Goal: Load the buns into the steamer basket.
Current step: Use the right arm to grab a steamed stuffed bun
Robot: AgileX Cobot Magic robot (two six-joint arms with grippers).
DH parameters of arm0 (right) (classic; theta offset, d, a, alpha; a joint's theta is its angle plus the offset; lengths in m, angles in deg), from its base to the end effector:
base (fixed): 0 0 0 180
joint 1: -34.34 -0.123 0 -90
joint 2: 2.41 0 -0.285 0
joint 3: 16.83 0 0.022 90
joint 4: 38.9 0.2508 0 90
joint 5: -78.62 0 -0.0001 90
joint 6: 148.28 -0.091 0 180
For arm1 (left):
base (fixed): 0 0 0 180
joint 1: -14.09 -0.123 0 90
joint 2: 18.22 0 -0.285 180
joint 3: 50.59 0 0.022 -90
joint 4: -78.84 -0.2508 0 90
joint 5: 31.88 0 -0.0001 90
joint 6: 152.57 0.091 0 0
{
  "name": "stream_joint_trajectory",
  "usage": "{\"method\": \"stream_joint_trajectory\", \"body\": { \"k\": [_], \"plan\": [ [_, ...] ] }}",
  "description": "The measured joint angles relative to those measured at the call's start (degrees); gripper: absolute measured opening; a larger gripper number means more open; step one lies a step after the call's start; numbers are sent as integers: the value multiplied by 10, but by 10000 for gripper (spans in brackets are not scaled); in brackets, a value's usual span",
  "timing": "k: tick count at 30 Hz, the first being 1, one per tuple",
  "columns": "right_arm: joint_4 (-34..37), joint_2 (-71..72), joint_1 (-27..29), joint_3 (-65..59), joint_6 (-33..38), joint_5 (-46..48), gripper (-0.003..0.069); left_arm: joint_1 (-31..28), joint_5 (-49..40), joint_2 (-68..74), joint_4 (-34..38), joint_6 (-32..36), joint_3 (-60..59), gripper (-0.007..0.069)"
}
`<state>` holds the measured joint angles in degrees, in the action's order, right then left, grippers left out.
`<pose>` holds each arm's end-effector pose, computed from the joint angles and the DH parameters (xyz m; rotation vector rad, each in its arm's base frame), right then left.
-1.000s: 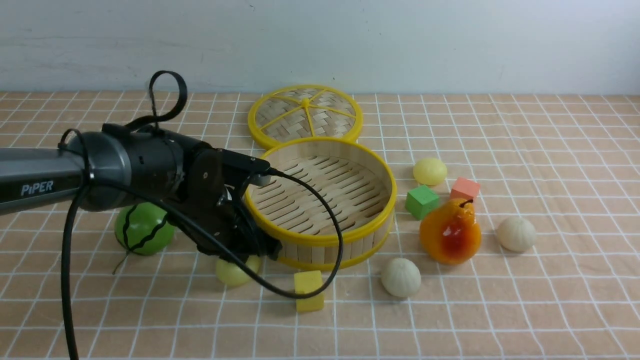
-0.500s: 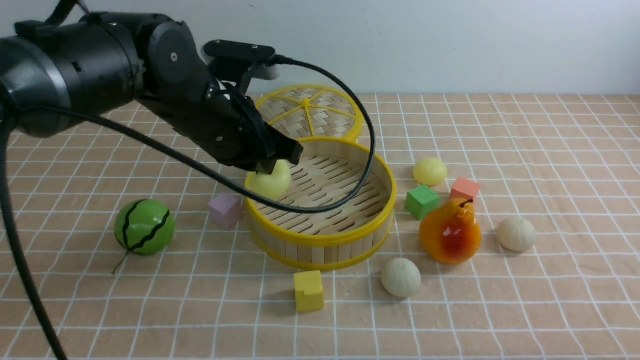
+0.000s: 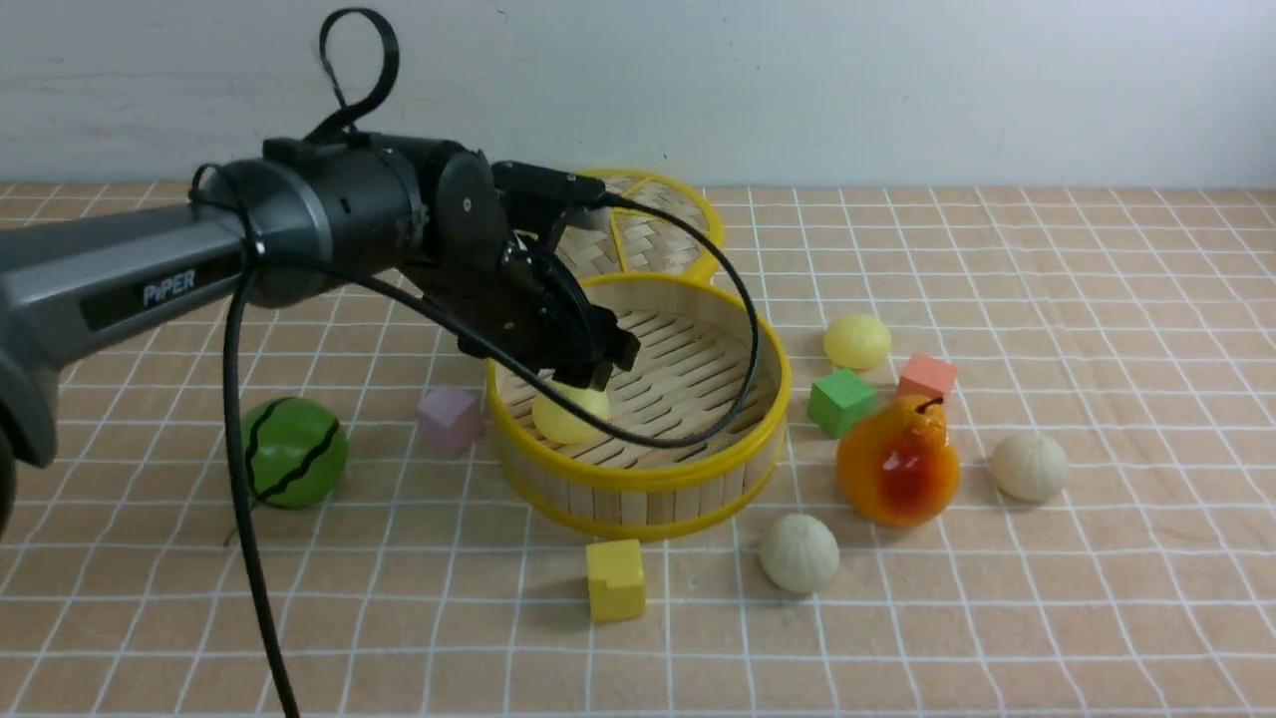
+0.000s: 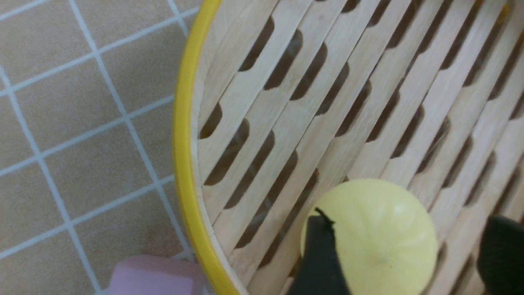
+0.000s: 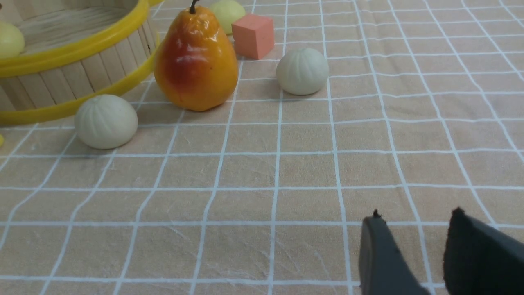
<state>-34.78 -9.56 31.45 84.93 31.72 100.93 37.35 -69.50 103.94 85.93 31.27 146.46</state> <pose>0.0519 0.0051 0.1729 -0.0036 1.8801 0.1060 0.4150 -0.1859 0.2481 0.4981 2.4550 -0.2765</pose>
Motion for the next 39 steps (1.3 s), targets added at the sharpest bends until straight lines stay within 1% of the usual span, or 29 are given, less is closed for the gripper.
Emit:
{"method": "stream_joint_trajectory", "body": {
  "k": [1, 2, 3, 4, 5, 6, 7, 8, 9, 10, 11, 13, 14, 15, 16, 17, 18, 20, 21, 25, 26, 27, 28, 30, 31, 32, 34, 37, 39],
  "plan": [
    [0, 0, 0, 0, 0, 0, 241, 0, -3, -2, 0, -3, 2, 549],
    [0, 0, 0, 0, 0, 0, 241, 0, -40, -25, 1, -27, 17, 591],
    [0, 0, 0, 0, 0, 0, 241, 0, -58, -37, 1, -38, 24, 599],
    [0, 0, 0, 0, 0, 0, 241, 0, -85, -57, 2, -53, 31, 591],
    [0, 0, 0, 0, 0, 0, 241, 0, -89, -60, 2, -57, 33, 584],
    [0, 0, 0, 0, 0, 0, 241, 2, -124, -90, 2, -69, 34, 517],
    [0, 0, 0, 0, 0, 0, 241, 2, -127, -94, 2, -70, 34, 505],
    [0, 0, 0, 0, 0, 0, 241, 5, -152, -130, 5, -76, 25, 361],
    [0, 0, 0, 0, 0, 0, 241, 5, -153, -134, 6, -77, 25, 361],
    [0, 0, 0, 0, 0, 0, 241, 6, -160, -161, 11, -78, 9, 216],
    [0, 0, 0, 0, 0, 0, 241, 6, -163, -185, 15, -79, -7, 114],
    [0, 0, 0, 0, 0, 0, 241, 6, -158, -257, 18, -78, -67, -13],
    [0, 0, 0, 0, 0, 0, 241, 6, -155, -264, 18, -78, -73, -13],
    [0, 0, 0, 0, 0, 0, 241, 6, -139, -312, 21, -79, -112, -13],
    [0, 0, 0, 0, 0, 0, 241, 6, -135, -312, 22, -79, -119, -13],
    [0, 0, 0, 0, 0, 0, 241, 6, -97, -383, 26, -74, -190, -13],
    [0, 0, 0, 0, 0, 0, 241, 6, -67, -425, 29, -71, -233, -13],
    [0, 0, 0, 0, 0, 0, 241, 6, 0, -502, 31, -69, -315, -13],
    [0, 0, 0, 0, 0, 0, 241, 6, 7, -520, 31, -68, -324, -13],
    [0, 0, 0, 0, 0, 0, 241, 6, 159, -712, 33, -67, -538, -13],
    [0, 0, 0, 0, 0, 0, 241, 6, 166, -720, 34, -67, -556, -13],
    [0, 0, 0, 0, 0, 0, 241, 6, 224, -786, 35, -67, -626, -13],
    [0, 0, 0, 0, 0, 0, 241, 6, 231, -793, 35, -67, -642, -13],
    [0, 0, 0, 0, 0, 0, 241, 6, 307, -871, 36, -67, -738, -13],
    [0, 0, 0, 0, 0, 0, 241, 6, 311, -876, 36, -67, -738, -13],
    [0, 0, 0, 0, 0, 0, 241, 6, 347, -920, 37, -67, -786, -13],
    [0, 0, 0, 0, 0, 0, 241, 6, 376, -966, 37, -67, -833, -13],
    [1, 0, 0, 0, 0, -3, 241, 6, 403, -1018, 37, -67, -878, -13],
    [14, 0, 0, -1, -12, -13, 241, 6, 412, -1040, 37, -67, -902, -13]
  ]
}}
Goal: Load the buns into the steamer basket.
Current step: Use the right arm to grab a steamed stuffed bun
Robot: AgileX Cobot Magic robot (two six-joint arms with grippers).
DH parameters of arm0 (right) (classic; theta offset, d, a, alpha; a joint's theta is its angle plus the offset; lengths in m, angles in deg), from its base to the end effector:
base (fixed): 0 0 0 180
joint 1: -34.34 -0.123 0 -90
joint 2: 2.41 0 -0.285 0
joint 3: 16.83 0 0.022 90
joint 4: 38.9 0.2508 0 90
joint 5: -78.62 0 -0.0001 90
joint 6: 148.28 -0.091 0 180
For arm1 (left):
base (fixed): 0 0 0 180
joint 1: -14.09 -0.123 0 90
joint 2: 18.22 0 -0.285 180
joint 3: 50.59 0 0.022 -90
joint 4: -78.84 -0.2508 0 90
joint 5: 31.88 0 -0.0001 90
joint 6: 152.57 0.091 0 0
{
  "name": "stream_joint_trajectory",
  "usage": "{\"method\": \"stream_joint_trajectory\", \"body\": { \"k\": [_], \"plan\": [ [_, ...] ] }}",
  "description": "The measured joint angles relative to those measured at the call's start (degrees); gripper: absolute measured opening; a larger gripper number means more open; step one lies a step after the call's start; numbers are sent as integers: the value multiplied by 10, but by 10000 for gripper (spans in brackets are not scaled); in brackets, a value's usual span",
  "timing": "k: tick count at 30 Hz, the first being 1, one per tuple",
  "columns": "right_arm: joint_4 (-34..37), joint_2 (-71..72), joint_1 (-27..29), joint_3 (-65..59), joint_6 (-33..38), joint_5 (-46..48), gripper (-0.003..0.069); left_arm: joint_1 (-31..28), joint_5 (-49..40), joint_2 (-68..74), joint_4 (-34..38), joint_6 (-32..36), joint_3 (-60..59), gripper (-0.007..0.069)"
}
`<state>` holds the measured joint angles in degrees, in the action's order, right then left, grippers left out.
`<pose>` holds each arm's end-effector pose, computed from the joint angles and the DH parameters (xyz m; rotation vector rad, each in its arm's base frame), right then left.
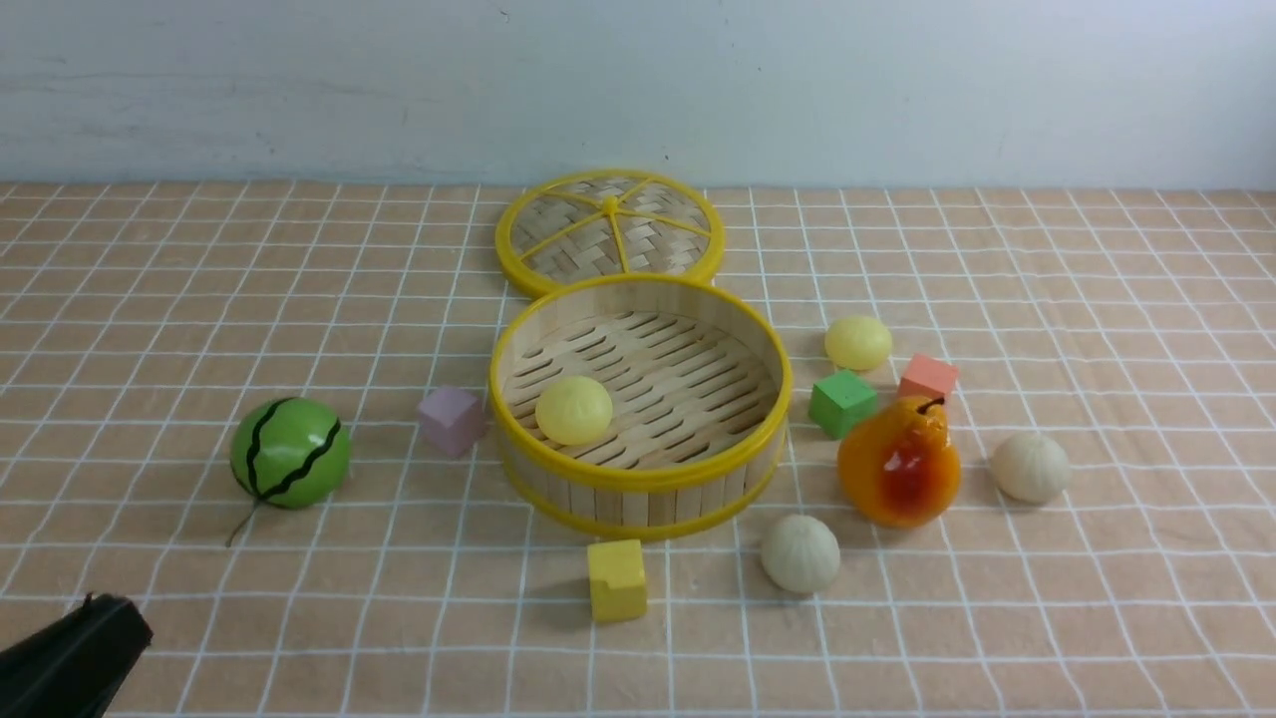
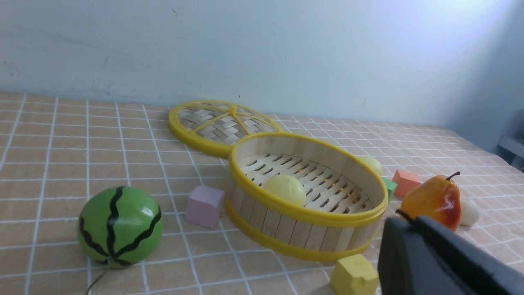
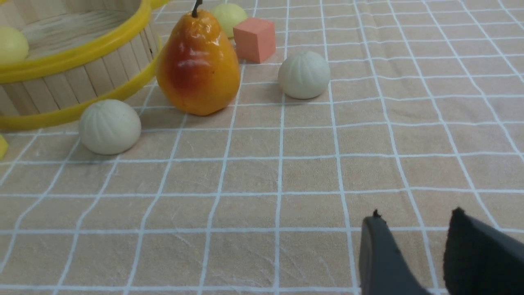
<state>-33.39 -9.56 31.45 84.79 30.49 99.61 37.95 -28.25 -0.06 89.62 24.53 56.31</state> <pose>0.0525 0.0058 0.1741 0.0327 1.8596 0.1442 0.0657 -0.0279 0.2319 0.1285 1.5473 -0.5111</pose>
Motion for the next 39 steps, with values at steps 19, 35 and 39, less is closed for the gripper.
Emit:
{"method": "stream_joint_trajectory", "body": {
  "k": [19, 35, 39],
  "plan": [
    [203, -308, -16, 319, 31, 226, 241, 0, -130, -7, 2, 0, -49, -13],
    [108, -900, -210, 667, 62, 306, 190, 0, -138, -9, 2, 0, -49, -13],
    [66, -963, -243, 710, 34, 281, 239, 0, -138, -10, 2, 0, -49, -13]
  ]
}}
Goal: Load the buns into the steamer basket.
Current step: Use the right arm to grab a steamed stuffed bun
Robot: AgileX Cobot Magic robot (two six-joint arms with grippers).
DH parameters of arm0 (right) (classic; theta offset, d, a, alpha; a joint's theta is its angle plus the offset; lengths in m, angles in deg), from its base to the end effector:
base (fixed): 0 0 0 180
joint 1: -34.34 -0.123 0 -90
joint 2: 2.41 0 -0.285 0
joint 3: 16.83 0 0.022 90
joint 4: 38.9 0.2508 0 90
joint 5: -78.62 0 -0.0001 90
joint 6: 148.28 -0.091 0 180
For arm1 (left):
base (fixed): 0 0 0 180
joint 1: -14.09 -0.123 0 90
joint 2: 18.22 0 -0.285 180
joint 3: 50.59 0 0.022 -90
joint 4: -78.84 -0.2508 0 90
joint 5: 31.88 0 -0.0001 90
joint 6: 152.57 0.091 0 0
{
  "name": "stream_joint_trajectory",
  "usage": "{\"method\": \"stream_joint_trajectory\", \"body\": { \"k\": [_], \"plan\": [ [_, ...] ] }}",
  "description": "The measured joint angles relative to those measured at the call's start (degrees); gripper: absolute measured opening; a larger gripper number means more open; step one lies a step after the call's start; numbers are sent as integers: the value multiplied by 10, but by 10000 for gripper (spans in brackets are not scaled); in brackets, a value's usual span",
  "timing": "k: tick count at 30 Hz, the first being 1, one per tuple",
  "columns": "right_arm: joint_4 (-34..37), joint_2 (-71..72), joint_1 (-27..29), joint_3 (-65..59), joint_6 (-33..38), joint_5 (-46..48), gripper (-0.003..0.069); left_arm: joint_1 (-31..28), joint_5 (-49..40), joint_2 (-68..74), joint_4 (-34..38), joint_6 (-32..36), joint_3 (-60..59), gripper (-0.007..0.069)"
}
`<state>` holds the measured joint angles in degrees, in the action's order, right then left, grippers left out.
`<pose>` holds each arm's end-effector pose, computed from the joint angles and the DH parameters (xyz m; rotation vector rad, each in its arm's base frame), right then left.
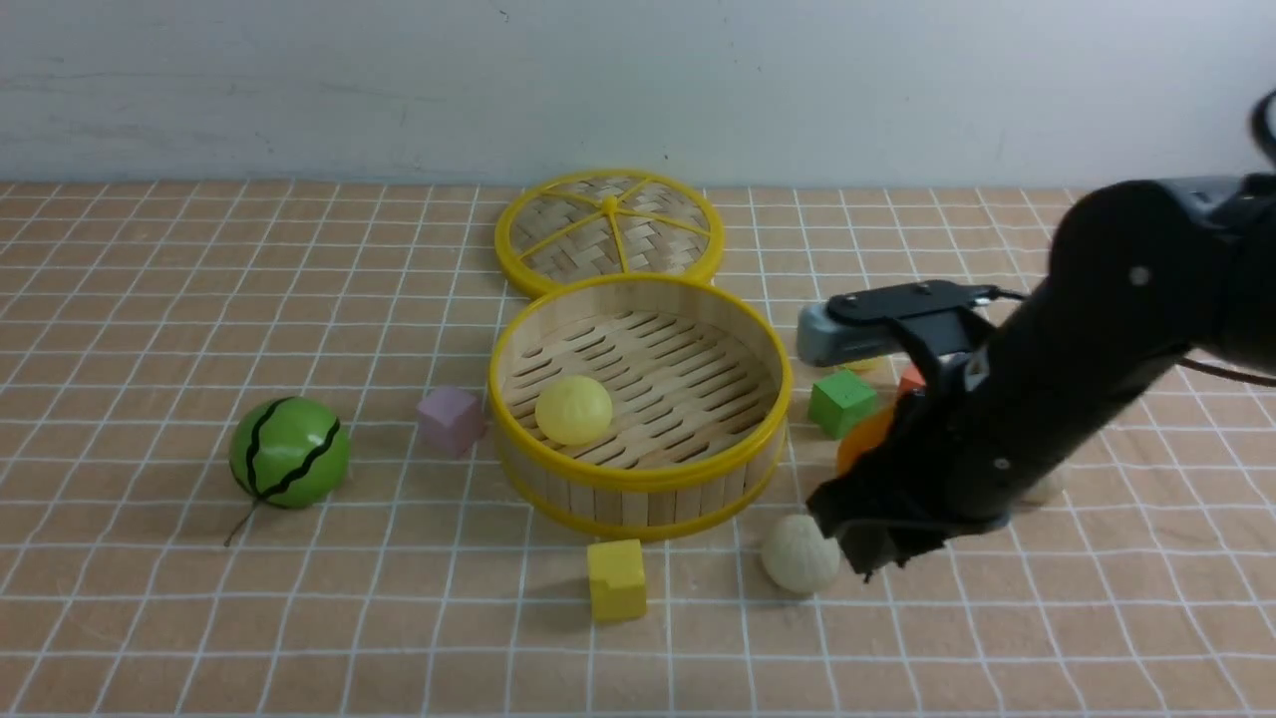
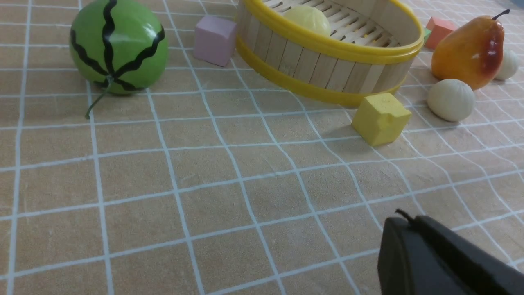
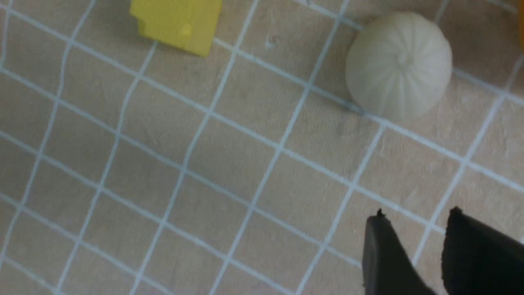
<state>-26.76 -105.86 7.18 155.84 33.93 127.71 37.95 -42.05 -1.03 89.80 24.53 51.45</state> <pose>0.2962 0.1682 0.2477 -0.5624 2.7604 0.3625 0.0603 -0.0300 0.1828 0.1889 1.8533 -0.4885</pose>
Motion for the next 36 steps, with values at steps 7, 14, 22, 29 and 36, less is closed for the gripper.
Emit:
{"method": "stream_joint_trajectory", "body": {
  "k": [7, 14, 22, 29, 36],
  "plan": [
    [-9, -63, -5, 10, -22, -80, 321, 0, -1, 0, 0, 0, 0, -13],
    [-12, -98, -3, 10, -22, -176, 333, 0, -1, 0, 0, 0, 0, -13],
    [-20, -125, -3, 11, -22, -198, 307, 0, -2, 0, 0, 0, 0, -5],
    [-24, -128, -3, 11, -22, -192, 133, 0, -3, 0, 0, 0, 0, 2],
    [-24, -82, -3, 14, -10, -141, 3, 0, -3, 0, 0, 0, 0, 11]
  ]
}}
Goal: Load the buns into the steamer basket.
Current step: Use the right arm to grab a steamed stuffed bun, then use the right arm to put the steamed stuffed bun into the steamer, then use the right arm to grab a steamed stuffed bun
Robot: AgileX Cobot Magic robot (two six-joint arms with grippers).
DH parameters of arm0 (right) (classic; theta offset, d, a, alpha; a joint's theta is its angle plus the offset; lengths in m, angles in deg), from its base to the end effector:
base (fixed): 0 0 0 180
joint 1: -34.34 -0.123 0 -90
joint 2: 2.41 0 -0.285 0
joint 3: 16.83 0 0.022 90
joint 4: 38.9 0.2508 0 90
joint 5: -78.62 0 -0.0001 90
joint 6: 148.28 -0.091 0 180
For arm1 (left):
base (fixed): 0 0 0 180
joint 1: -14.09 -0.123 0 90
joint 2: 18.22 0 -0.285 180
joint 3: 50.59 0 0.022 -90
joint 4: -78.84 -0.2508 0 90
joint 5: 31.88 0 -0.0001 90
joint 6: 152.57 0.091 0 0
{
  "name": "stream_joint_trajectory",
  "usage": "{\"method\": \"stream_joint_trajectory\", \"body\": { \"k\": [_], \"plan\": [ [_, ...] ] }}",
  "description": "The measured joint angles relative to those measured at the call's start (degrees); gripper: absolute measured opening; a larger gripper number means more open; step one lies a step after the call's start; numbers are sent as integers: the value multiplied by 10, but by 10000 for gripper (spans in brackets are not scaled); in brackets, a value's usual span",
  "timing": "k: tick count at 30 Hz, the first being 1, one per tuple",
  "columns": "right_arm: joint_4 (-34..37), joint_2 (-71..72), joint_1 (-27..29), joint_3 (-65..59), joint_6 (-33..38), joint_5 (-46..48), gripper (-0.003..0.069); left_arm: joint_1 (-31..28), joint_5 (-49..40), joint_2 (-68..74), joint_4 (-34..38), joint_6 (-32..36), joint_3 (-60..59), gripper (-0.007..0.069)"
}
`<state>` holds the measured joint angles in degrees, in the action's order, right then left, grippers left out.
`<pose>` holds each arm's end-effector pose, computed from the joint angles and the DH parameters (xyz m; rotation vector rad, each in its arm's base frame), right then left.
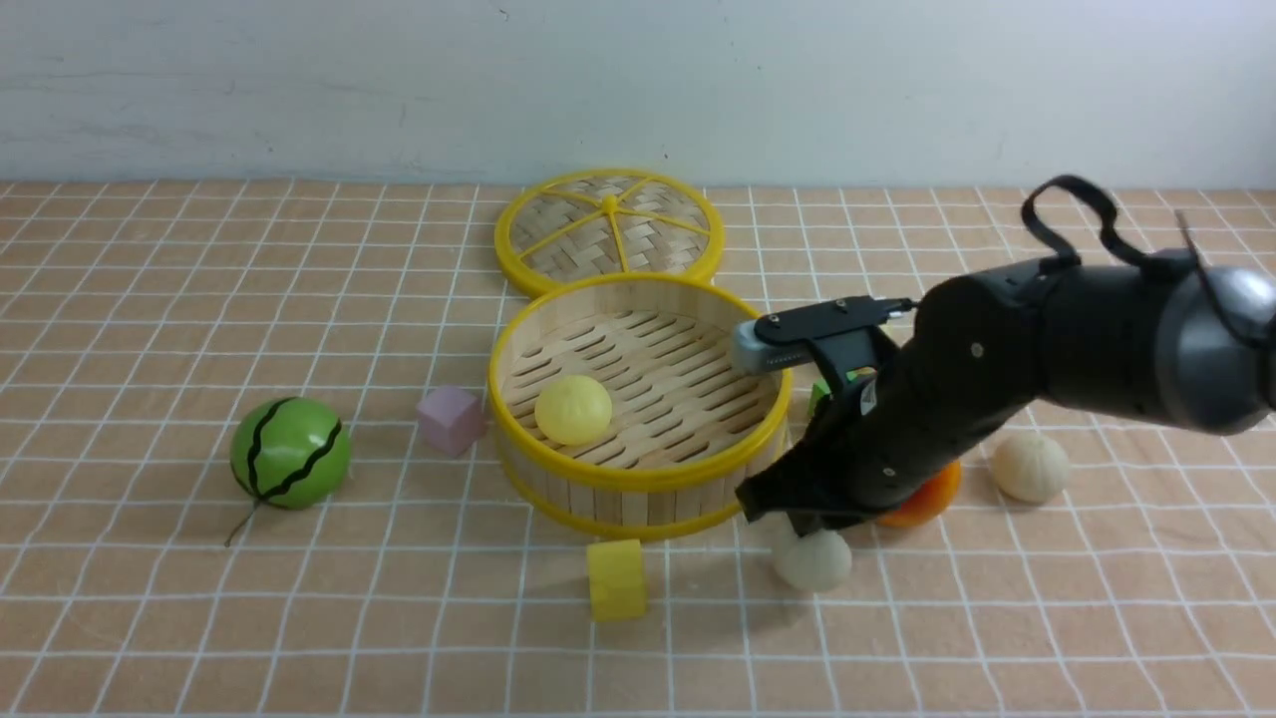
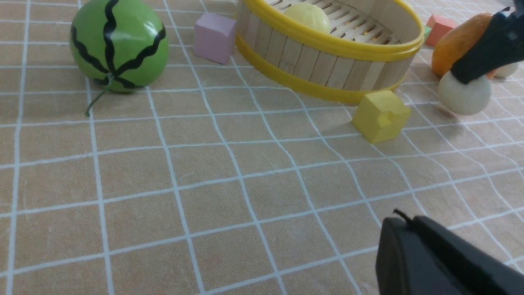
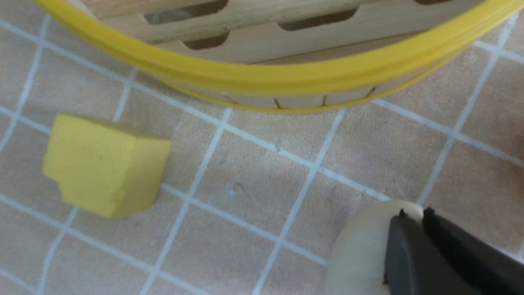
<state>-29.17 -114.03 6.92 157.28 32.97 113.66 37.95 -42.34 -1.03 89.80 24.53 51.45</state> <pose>0.3331 0.1828 0.2115 -0.5142 2.6378 0.3205 0.0601 -0.0300 0.1823 0.1901 1.8583 -0.4882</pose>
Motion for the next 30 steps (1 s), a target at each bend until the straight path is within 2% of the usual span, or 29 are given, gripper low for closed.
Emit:
{"method": "stream_joint_trajectory", "body": {
  "k": [7, 13, 17, 19, 20, 21, 22, 23, 25, 27, 30],
  "plan": [
    [40, 44, 0, 89, 33, 19, 11, 0, 0, 0, 0, 0, 0, 18],
    [63, -29, 0, 154, 44, -33, 17, 0, 0, 0, 0, 0, 0, 22],
    [64, -104, 0, 190, 43, -52, 50, 0, 0, 0, 0, 0, 0, 29],
    [64, -134, 0, 200, 43, -56, 119, 0, 0, 0, 0, 0, 0, 29],
    [64, -138, 0, 201, 43, -56, 119, 0, 0, 0, 0, 0, 0, 29],
    [64, -149, 0, 203, 43, -61, 209, 0, 0, 0, 0, 0, 0, 29],
    [64, -152, 0, 203, 43, -61, 241, 0, 0, 0, 0, 0, 0, 29],
    [63, -155, 0, 203, 43, -65, 318, 0, 0, 0, 0, 0, 0, 29],
    [63, -155, 0, 206, 43, -66, 374, 0, 0, 0, 0, 0, 0, 29],
    [63, -150, 0, 213, 46, -59, 495, 0, 0, 0, 0, 0, 0, 32],
    [61, -117, 0, 221, 47, -26, 587, 0, 0, 0, 0, 0, 0, 36]
  ]
}}
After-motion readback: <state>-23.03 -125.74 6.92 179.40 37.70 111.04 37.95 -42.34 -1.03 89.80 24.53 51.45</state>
